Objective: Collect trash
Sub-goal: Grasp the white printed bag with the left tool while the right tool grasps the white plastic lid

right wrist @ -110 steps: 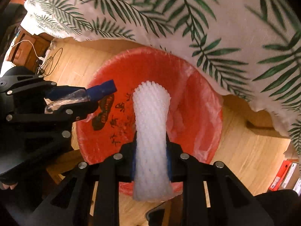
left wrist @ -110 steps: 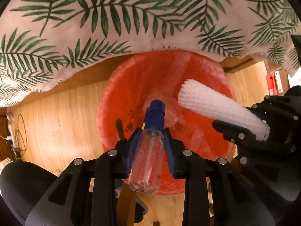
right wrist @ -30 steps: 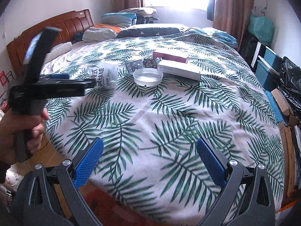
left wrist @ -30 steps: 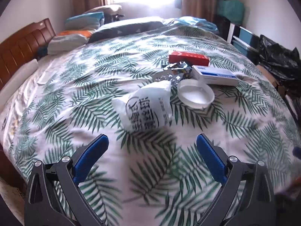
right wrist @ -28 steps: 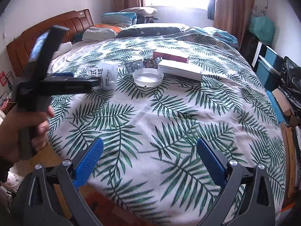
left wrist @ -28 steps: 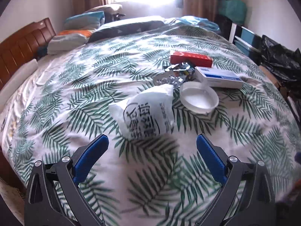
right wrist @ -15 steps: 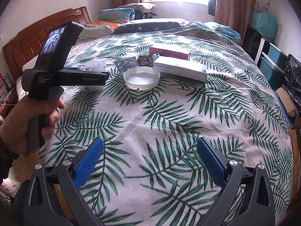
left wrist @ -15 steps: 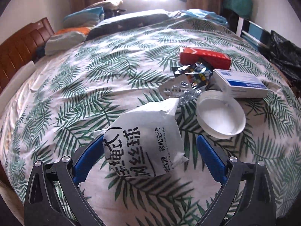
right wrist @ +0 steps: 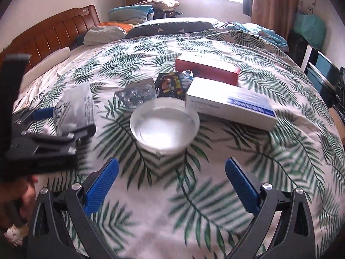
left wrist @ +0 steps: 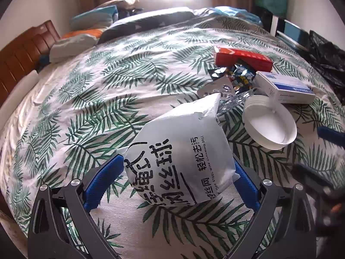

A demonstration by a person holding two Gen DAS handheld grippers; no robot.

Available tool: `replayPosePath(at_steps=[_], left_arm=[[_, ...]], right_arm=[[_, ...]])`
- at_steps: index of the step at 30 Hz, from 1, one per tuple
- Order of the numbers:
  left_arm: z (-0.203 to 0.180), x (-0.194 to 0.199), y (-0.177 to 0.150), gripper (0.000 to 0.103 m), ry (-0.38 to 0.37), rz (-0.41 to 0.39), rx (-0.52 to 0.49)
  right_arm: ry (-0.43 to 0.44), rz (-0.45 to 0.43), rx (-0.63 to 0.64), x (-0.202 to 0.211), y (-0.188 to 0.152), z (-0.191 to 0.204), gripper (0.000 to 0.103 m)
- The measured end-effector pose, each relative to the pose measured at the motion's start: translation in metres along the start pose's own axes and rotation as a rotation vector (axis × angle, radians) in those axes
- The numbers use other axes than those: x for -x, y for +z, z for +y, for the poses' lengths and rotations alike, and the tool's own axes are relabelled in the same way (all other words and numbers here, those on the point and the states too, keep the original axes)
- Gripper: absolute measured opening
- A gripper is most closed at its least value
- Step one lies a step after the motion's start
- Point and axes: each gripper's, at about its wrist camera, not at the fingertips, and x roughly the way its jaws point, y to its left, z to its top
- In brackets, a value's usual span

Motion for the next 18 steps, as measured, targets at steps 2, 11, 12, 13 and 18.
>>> replayPosePath(at_steps=[2, 11, 12, 13, 18], left_arm=[[0.002, 0.000, 0.000, 0.097, -0.007, 0.000, 0.004], [0.023, -0.001, -0.006, 0.097, -0.008, 0.008, 0.048], [0.024, -0.001, -0.006, 0.097, -0.011, 0.008, 0.052], [0.024, -0.001, -0.006, 0.097, -0.013, 0.009, 0.054], [0.022, -0.001, -0.006, 0.097, -0.004, 0.009, 0.045]], right_arm=[[-0.003, -0.006, 0.013, -0.009, 0.009, 0.006, 0.098], [-0.023, 0.024, 0.020, -0.040, 0.031, 0.011, 0.098], [-0.029, 0.030, 0.032, -0.043, 0.033, 0.014, 0.098], [-0.036, 0.037, 0.045, -0.047, 0.034, 0.017, 0.098], [-0.074, 0.053, 0.074, -0.065, 0.045, 0.024, 0.098]])
